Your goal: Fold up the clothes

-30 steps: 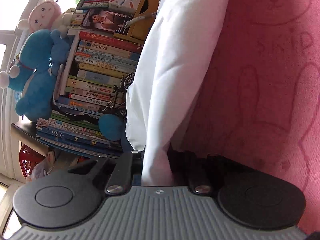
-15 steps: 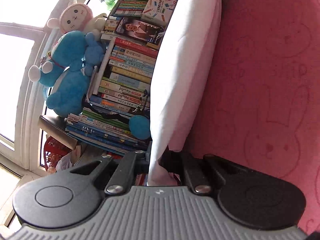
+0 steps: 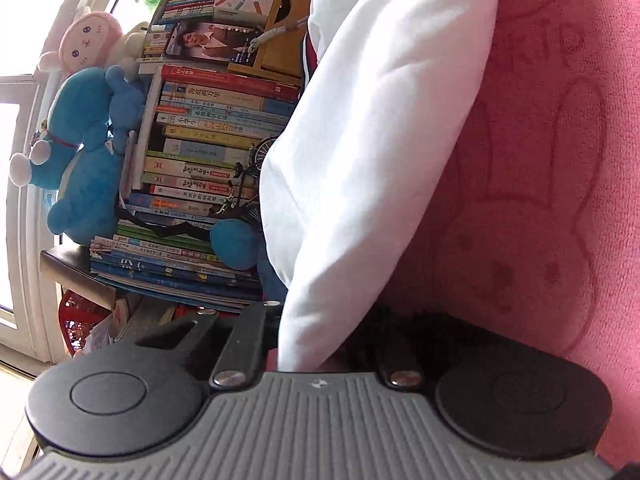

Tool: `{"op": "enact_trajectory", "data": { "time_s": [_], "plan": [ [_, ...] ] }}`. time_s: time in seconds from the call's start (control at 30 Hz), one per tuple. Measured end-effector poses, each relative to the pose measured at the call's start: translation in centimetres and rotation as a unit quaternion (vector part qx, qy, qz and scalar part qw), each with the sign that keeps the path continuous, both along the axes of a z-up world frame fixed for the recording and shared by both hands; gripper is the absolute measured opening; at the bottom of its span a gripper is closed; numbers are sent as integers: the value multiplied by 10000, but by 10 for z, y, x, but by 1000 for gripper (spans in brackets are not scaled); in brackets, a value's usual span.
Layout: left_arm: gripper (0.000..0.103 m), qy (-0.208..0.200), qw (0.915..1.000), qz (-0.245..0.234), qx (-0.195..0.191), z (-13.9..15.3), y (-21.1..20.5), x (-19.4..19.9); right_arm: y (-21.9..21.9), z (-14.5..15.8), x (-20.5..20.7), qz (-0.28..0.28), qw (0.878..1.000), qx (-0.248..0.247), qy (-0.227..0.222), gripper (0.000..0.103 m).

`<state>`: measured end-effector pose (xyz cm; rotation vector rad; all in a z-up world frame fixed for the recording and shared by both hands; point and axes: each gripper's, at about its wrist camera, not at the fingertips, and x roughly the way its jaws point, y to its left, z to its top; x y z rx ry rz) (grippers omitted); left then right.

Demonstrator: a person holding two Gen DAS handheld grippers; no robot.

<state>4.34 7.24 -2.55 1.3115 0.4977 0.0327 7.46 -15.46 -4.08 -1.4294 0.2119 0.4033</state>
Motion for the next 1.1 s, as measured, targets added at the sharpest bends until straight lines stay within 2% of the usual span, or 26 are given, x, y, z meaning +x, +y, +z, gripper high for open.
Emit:
{"op": "enact_trajectory", "data": {
  "time_s": [0.17,0.2,0.3,0.43,0.5,0.53,0.57,0.67,0.73,0.77,0.8,0.83,0.87,0.93,1.0,1.03,1.1],
  "plan": [
    [7,-313,9992,-78,-219,30,6,-37,-24,23,-24,8,9990,171,-413,6],
    [7,-347,9989,-145,-281,36,6,-49,-28,24,-31,-24,9991,206,-358,7],
    [7,-293,9981,-321,-428,44,2,-80,-39,25,-52,-124,9993,309,-166,7],
    [11,60,9976,-526,-439,31,-2,-112,-55,27,-81,-258,9986,445,90,7],
    [22,271,9970,-598,-419,20,-2,-124,-63,27,-96,-324,9979,513,217,7],
    [25,370,9967,-591,-420,15,-1,-129,-67,28,-103,-358,9975,547,281,8],
    [33,478,9964,-563,-419,10,1,-132,-71,28,-110,-391,9969,581,345,8],
    [36,728,9949,-508,-481,7,13,-141,-86,42,-111,-556,9818,1366,1200,22],
    [48,754,9946,-337,-629,16,21,-147,-96,52,-112,-662,9637,1887,1769,38],
    [57,790,9932,-207,-829,23,25,-150,-101,57,-112,-714,9523,2144,2050,43],
    [61,844,9899,-42,-1140,33,32,-151,-111,67,-110,-837,9343,2545,2351,47],
    [61,896,9853,122,-1449,44,38,-153,-121,77,-108,-963,9132,2948,2645,49],
    [62,972,9777,260,-1846,55,45,-156,-132,87,-106,-1085,8892,3342,2932,51],
    [64,1143,9515,459,-2820,82,62,-161,-154,102,-103,-1240,8366,4083,3436,58],
    [71,1022,9250,549,-3619,106,74,-162,-168,110,-102,-1377,7931,4730,3581,61],
    [72,843,9123,569,-3967,118,76,-161,-168,112,-99,-1407,7789,5042,3454,66],
    [77,216,8861,653,-4584,132,69,-148,-167,116,-93,-1458,7485,5645,3161,68]
  ]
}}
